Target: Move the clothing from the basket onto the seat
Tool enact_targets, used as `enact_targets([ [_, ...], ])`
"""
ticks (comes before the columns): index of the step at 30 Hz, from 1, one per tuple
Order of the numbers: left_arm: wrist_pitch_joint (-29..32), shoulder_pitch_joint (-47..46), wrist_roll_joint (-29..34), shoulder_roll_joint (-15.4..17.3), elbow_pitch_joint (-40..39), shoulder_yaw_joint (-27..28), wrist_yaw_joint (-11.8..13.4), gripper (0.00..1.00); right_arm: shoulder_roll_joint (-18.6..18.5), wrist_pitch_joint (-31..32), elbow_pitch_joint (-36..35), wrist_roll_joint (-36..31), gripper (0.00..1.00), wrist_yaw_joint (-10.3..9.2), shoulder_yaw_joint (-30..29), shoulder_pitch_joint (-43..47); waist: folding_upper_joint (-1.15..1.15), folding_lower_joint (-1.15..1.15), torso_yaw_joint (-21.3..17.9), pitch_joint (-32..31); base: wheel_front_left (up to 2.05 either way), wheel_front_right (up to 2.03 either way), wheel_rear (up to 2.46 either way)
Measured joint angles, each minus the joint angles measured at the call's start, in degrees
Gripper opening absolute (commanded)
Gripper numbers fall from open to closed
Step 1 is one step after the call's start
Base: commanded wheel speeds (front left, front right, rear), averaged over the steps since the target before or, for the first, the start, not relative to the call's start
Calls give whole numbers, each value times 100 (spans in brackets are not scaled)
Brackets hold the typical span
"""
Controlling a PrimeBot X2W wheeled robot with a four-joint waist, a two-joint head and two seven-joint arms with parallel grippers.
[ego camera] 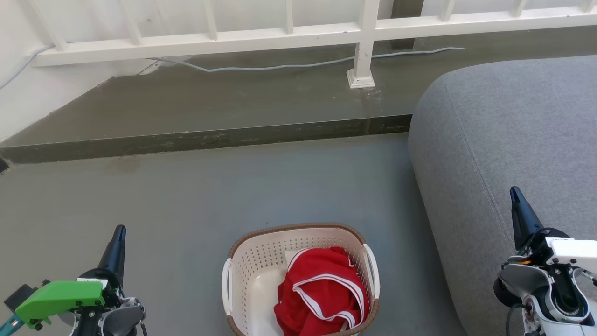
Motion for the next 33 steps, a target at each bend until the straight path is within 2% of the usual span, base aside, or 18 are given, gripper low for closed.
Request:
enact_targets([
  [21,0,-1,0,0,0,1,0,0,0,0,0,0,0,0,-1,0,0,0,0,0,0,0,0],
  [22,0,-1,0,0,0,1,0,100,0,0,0,0,100,0,-1,0,0,0,0,0,0,0,0],
  [23,-2,14,0,-4,40,-13,2,100,10,0,36,1,100,-7,5,19,0,0,0,0,0,0,0],
  [24,-4,54,0,-15,99,-29,5,0,38,-1,100,1,0,-8,8,57,0,0,0,0,0,0,0],
  [25,-8,112,0,-42,164,-41,5,0,70,-1,166,1,0,-8,18,120,0,0,0,0,0,0,0],
  [26,-8,170,0,-67,234,-46,5,100,100,-1,235,1,100,-8,23,182,0,0,0,0,0,0,0],
  [33,-70,352,5,-157,365,-94,7,100,187,-81,370,-1,100,-9,86,374,0,0,0,2,0,0,0],
])
